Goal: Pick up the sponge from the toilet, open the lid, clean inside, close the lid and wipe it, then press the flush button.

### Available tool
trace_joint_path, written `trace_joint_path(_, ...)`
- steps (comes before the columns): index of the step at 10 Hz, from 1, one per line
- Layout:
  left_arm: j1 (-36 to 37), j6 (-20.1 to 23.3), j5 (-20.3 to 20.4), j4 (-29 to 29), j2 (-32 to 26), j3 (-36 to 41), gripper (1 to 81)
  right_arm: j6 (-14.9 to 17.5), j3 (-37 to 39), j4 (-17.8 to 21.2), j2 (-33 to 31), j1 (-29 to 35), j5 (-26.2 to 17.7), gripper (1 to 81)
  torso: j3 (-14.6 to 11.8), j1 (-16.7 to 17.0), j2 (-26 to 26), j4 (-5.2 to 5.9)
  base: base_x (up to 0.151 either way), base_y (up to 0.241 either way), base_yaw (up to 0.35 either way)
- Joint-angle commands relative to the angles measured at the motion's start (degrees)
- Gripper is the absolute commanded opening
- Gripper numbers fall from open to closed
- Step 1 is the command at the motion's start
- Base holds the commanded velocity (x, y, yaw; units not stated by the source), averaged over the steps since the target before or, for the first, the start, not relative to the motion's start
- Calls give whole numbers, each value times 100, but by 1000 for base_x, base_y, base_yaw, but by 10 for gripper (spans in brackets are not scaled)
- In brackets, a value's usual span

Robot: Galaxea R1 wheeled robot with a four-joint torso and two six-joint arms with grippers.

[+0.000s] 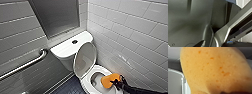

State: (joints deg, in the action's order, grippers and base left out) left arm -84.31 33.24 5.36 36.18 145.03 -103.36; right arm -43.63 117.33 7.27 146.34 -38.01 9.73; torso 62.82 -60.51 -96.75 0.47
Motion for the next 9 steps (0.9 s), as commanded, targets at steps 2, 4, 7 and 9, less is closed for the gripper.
trace_joint_path(2,-55,59,-598,-6,-61,194,811,-137,-721,126,-672,-202,230,10,0,0,0,0,0,0,0)
trace_joint_path(4,-55,68,-589,-32,26,167,811,-128,-1064,126,-954,-589,547,10,0,0,0,0,0,0,0)
trace_joint_path(7,-55,68,-589,-32,114,97,811,-111,-1714,100,-1560,-1248,1126,10,0,0,0,0,0,0,0)
trace_joint_path(9,-55,77,-589,-41,211,88,811,-93,-2092,108,-1815,-1714,1531,10,0,0,-2,0,0,0,0)
